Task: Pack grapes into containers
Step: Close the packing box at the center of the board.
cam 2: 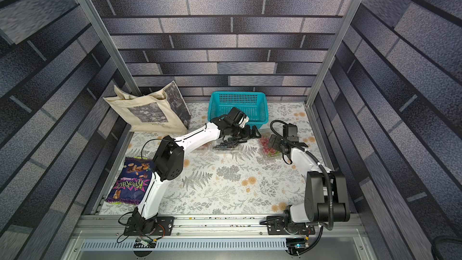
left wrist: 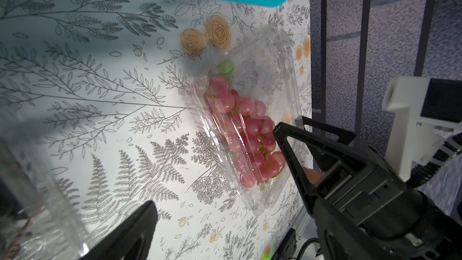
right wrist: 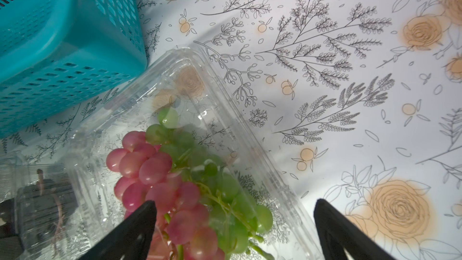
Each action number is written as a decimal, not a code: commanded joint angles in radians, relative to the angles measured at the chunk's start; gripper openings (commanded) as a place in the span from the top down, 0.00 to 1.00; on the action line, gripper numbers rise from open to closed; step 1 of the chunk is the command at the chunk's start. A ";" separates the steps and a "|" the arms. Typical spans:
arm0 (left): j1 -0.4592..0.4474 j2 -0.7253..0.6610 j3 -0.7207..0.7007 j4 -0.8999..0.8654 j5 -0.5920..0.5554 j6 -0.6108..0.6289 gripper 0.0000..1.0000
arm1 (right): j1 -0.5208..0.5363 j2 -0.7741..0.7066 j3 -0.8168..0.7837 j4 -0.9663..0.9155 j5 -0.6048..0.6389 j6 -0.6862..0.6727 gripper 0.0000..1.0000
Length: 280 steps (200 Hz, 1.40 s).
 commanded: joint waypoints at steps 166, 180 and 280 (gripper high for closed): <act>-0.026 0.138 0.149 0.016 -0.081 -0.124 0.00 | -0.007 -0.027 -0.020 -0.031 0.046 0.012 0.00; -0.026 0.144 0.148 0.032 -0.080 -0.139 0.00 | -0.011 -0.026 -0.013 -0.040 0.044 0.015 0.00; -0.047 0.163 0.190 0.027 -0.070 -0.140 0.00 | -0.044 -0.042 0.009 -0.083 0.013 0.058 0.00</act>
